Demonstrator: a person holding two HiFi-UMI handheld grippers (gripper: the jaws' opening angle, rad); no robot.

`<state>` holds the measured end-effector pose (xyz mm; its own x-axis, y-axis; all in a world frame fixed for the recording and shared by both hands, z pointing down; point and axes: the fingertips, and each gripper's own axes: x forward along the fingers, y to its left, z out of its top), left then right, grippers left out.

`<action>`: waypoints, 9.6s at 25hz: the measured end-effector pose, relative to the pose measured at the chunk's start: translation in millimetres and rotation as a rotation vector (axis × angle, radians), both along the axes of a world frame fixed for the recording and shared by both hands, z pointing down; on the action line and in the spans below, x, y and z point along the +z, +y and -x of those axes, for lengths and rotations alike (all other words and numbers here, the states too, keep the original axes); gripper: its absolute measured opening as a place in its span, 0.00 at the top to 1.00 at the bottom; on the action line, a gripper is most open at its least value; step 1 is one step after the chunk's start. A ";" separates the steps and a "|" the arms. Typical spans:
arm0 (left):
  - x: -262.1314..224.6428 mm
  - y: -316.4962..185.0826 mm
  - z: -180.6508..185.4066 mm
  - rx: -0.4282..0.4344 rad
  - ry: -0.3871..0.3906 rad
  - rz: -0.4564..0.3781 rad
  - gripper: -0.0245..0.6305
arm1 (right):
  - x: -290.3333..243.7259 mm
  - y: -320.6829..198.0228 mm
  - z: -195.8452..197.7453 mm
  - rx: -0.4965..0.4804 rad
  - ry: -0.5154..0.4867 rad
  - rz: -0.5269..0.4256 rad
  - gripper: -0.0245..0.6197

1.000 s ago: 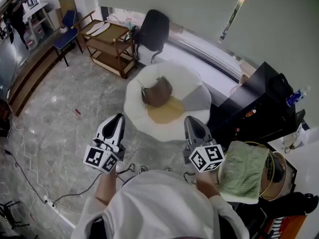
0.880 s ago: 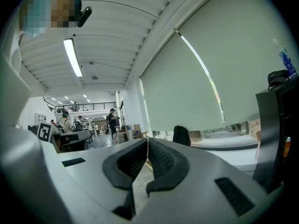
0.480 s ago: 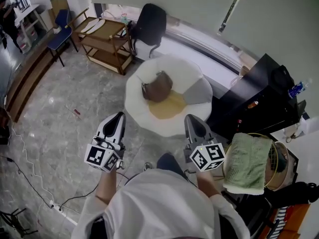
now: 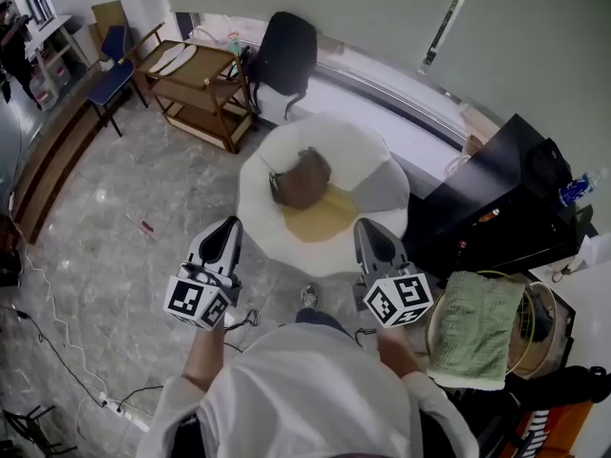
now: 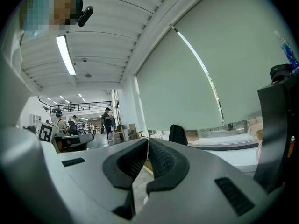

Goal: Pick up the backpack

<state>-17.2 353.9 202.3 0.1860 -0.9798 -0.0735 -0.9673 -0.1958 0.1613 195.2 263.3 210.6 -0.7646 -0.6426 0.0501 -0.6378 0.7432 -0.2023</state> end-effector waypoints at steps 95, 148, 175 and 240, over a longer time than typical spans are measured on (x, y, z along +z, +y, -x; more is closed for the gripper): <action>96.3 -391.1 96.9 0.305 0.065 0.219 0.90 | 70.6 -322.6 120.2 0.228 0.098 0.104 0.92; 352.7 -438.3 128.5 0.138 0.186 0.468 0.90 | 306.1 -408.0 186.1 0.043 0.182 0.266 0.92; 501.4 -430.4 130.6 0.068 0.244 0.561 0.90 | 481.4 -424.7 199.9 -0.027 0.268 0.365 0.92; 720.3 -415.8 96.7 -0.168 0.626 0.982 0.58 | 699.1 -537.7 250.8 -0.332 0.770 0.266 0.48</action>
